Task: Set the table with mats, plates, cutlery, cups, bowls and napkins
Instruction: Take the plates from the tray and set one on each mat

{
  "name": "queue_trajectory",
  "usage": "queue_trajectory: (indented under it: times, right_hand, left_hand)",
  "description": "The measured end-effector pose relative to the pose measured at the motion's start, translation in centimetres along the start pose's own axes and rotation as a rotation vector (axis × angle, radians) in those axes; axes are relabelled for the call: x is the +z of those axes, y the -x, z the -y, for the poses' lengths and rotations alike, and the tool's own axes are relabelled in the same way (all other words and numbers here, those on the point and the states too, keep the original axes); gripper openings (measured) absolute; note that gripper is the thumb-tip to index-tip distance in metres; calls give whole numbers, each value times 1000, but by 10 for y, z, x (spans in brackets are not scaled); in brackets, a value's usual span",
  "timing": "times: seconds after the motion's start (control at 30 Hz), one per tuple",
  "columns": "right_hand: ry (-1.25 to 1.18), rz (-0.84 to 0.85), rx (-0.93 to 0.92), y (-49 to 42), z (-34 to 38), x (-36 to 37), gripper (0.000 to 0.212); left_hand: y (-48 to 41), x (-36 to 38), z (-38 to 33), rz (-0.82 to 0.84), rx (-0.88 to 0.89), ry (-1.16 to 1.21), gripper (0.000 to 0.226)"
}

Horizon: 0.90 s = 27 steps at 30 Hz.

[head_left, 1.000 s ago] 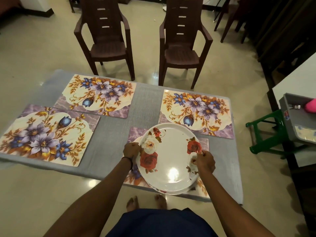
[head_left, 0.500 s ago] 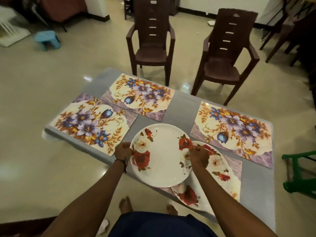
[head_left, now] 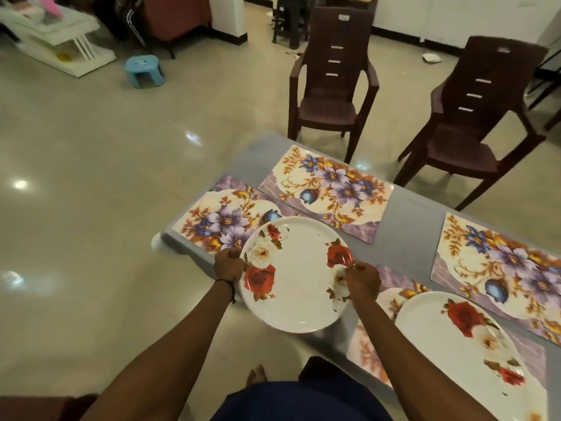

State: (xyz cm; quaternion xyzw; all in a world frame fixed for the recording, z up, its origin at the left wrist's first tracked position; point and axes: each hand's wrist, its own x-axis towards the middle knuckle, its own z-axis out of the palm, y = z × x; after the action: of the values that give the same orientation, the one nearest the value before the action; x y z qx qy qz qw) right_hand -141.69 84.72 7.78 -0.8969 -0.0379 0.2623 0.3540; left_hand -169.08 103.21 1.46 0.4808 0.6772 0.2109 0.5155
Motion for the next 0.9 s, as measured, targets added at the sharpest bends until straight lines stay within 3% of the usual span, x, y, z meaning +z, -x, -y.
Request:
queue_trajectory:
  times: [0.37,0.63,0.9]
  right_hand:
    - [-43,37,34,-4,65,96,23]
    - [-80,3,88,1,96,145,23]
    - [-68,-91,167,13,119,182,24]
  left_hand:
    - [-64,-56,-58,-60,15,-192,23]
    - [-119,-82,-91,6,63,-243,40]
    - [-186,-88,-122,151,73,-358,32]
